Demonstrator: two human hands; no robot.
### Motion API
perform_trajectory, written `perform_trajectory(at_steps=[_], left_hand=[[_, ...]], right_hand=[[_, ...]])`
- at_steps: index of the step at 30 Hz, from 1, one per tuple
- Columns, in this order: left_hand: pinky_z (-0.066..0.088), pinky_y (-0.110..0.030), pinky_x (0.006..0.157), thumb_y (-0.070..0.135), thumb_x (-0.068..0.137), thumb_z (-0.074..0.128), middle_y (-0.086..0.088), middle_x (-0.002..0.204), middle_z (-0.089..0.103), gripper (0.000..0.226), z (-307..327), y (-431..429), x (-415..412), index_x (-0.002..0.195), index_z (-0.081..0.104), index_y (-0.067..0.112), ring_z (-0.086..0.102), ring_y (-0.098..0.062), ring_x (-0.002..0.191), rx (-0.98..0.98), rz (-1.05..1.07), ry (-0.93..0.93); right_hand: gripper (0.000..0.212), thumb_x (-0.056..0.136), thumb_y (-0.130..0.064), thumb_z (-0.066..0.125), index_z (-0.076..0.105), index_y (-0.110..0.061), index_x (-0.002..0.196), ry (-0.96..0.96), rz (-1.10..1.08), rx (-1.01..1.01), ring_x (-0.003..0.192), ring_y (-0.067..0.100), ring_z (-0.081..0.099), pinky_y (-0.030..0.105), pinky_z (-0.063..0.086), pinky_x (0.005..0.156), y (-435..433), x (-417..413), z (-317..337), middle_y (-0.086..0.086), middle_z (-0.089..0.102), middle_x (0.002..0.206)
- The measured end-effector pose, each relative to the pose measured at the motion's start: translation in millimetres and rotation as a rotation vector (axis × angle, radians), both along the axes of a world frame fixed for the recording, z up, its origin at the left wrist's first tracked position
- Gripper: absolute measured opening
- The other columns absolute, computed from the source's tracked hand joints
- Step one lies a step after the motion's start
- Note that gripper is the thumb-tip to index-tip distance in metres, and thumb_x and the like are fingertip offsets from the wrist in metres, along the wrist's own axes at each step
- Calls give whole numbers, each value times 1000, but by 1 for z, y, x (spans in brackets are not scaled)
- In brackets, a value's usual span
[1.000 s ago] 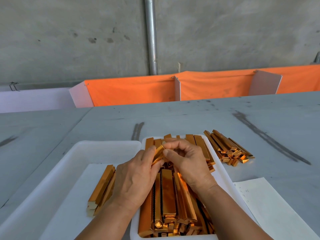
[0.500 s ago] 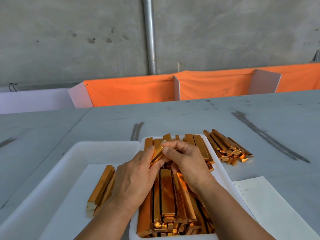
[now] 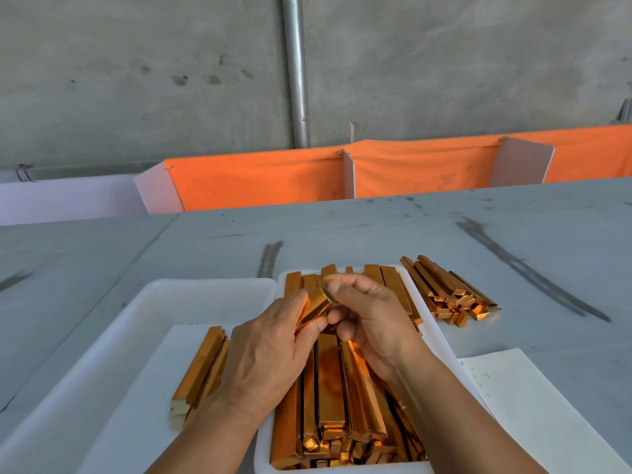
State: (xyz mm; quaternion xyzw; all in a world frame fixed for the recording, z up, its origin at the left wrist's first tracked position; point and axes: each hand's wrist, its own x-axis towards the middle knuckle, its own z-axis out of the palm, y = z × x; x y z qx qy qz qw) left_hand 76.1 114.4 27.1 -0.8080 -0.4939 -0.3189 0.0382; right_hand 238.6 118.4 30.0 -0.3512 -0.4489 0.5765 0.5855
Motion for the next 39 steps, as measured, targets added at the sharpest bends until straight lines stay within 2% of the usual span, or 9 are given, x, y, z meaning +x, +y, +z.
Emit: perform_trajectory(at_steps=[5, 12, 17, 23, 27, 29, 31, 35, 39], left_hand=[[44, -15, 58, 61, 89, 35, 7, 90, 63, 57, 1, -1, 0, 126, 55, 22, 60, -10, 71, -17, -4, 0], [57, -30, 67, 63, 87, 32, 3, 106, 68, 66, 5, -4, 3, 135, 52, 22, 67, -14, 86, -25, 0, 18], [49, -18, 71, 57, 87, 41, 1, 110, 69, 63, 5, -6, 5, 136, 53, 19, 67, -14, 91, -45, -3, 9], [58, -32, 69, 58, 88, 40, 1, 109, 69, 63, 7, -7, 3, 136, 53, 19, 68, -15, 90, -36, -14, 10], [54, -19, 71, 54, 89, 46, 1, 110, 68, 60, 6, -6, 3, 136, 52, 18, 67, -14, 92, -35, -25, 19], [39, -1, 64, 50, 88, 51, 0, 107, 68, 58, 6, -6, 3, 135, 54, 16, 66, -13, 91, -51, -23, 11], [32, 2, 60, 49, 88, 53, 0, 103, 69, 56, 5, -5, 3, 133, 56, 15, 66, -12, 88, -49, -17, 0], [55, -22, 67, 60, 88, 36, 1, 104, 69, 65, 3, -3, 2, 134, 55, 18, 68, -14, 87, -19, -17, -5], [58, -27, 72, 65, 85, 27, 3, 107, 68, 72, 0, -1, 1, 138, 49, 21, 66, -13, 90, -7, 9, -36]], right_hand=[[24, 79, -28, 75, 76, -15, 98, -74, -48, 23, 55, 17, 53, 22, 45, 46, 0, -2, -1, 13, 62, 71], [4, 90, -7, 69, 72, -10, 89, -134, -129, 80, 45, 12, 52, 21, 48, 47, 0, -4, 0, 7, 62, 61], [4, 91, -9, 67, 69, -5, 92, -122, -145, 73, 44, 12, 54, 21, 49, 48, -1, -4, 1, 8, 63, 59], [5, 92, -10, 66, 70, -6, 91, -92, -128, 52, 44, 14, 57, 21, 50, 48, -1, -2, 1, 10, 65, 60], [5, 92, -9, 66, 70, -7, 89, -82, -127, 40, 44, 15, 57, 21, 50, 47, -1, -2, 2, 11, 65, 61], [5, 90, -10, 68, 71, -6, 89, -87, -124, 49, 44, 15, 58, 20, 49, 47, -2, -1, 3, 11, 66, 61], [5, 88, -11, 70, 73, -7, 88, -92, -126, 57, 45, 15, 58, 21, 50, 48, -2, -1, 3, 12, 66, 62], [9, 90, -14, 69, 76, -10, 88, -136, -133, 85, 47, 16, 59, 22, 51, 50, -4, -3, 3, 14, 67, 64], [26, 96, -5, 59, 80, -20, 91, -150, -113, 84, 48, 15, 60, 21, 53, 53, -6, -3, 4, 13, 69, 65]])
